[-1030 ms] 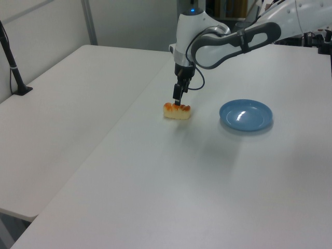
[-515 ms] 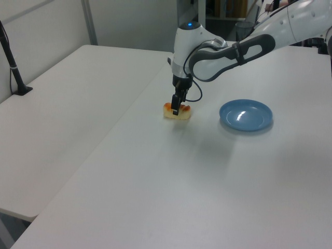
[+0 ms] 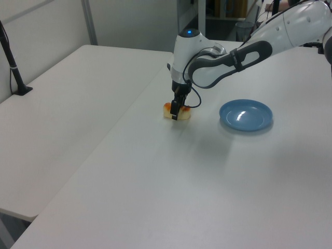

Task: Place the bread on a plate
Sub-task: 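Lower the gripper and close it around the bread roll, then lift the bread roll and carry it over the blue plate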

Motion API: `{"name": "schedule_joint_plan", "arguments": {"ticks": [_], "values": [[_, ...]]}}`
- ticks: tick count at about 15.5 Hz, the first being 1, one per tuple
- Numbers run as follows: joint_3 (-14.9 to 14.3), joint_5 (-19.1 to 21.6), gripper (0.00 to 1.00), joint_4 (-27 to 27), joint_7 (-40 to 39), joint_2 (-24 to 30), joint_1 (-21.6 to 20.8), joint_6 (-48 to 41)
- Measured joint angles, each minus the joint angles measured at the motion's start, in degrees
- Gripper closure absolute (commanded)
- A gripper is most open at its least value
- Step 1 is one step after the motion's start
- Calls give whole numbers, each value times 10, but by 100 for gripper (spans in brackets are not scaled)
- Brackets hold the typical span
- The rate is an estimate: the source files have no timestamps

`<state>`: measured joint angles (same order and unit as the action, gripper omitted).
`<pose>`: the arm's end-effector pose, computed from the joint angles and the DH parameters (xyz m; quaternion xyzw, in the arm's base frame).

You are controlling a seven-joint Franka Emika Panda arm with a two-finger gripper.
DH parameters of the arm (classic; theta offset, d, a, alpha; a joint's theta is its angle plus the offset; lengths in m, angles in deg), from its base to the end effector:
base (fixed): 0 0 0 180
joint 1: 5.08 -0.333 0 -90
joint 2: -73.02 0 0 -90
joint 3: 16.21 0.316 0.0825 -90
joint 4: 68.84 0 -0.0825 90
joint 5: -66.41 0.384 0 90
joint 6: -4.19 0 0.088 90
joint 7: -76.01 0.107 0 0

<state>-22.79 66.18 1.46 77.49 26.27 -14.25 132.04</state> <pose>0.7705 0.0600 0.3023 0.9939 0.0326 0.0978 0.0381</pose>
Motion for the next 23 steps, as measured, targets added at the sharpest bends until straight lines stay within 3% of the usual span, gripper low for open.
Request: {"name": "schedule_joint_plan", "arguments": {"ticks": [1, 5, 12, 16, 23], "values": [[0, -1, 43, 0, 2, -2, 0, 2], [0, -1, 53, -4, 5, -3, -2, 9], [-4, -3, 53, -12, 6, 8, 1, 11], [-7, -3, 53, 17, -6, 80, 6, 7], [-8, -3, 53, 172, -20, 246, 17, -4]]}}
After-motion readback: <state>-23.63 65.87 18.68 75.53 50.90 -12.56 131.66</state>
